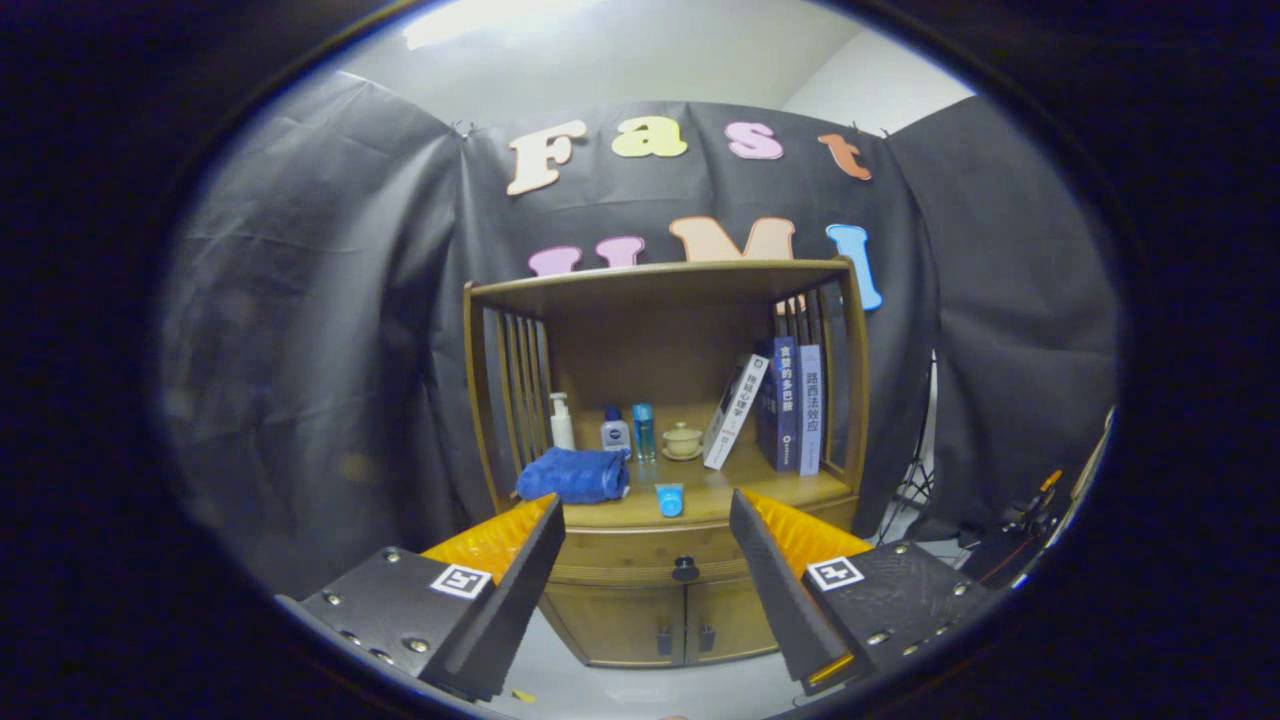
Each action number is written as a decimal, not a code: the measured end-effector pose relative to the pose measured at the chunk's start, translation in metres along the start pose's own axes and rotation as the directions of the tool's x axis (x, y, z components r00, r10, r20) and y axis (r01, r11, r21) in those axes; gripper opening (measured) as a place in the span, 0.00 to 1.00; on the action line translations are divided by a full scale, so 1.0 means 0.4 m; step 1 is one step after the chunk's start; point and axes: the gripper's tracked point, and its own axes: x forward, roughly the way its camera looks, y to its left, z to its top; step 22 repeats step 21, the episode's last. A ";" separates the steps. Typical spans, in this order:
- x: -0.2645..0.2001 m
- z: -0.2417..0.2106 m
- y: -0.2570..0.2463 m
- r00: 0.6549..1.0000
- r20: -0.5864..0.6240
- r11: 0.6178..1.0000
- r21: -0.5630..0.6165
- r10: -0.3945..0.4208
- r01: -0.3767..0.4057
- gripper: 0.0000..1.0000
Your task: Pull open the drawer, take out the items inside it, and place them on the countertop above the cabinet.
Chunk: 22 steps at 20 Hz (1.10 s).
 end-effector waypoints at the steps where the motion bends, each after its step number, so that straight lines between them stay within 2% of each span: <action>1: -0.013 0.006 0.004 1.000 0.003 1.000 0.009 0.006 -0.006 0.99; 9: -0.054 0.022 0.013 0.999 0.032 0.999 0.033 0.031 -0.032 0.99; 17: -0.051 -0.037 0.064 0.997 0.002 0.997 0.000 0.079 -0.079 0.99; 22: -0.047 -0.056 0.063 0.997 -0.013 0.997 -0.004 0.078 -0.078 0.99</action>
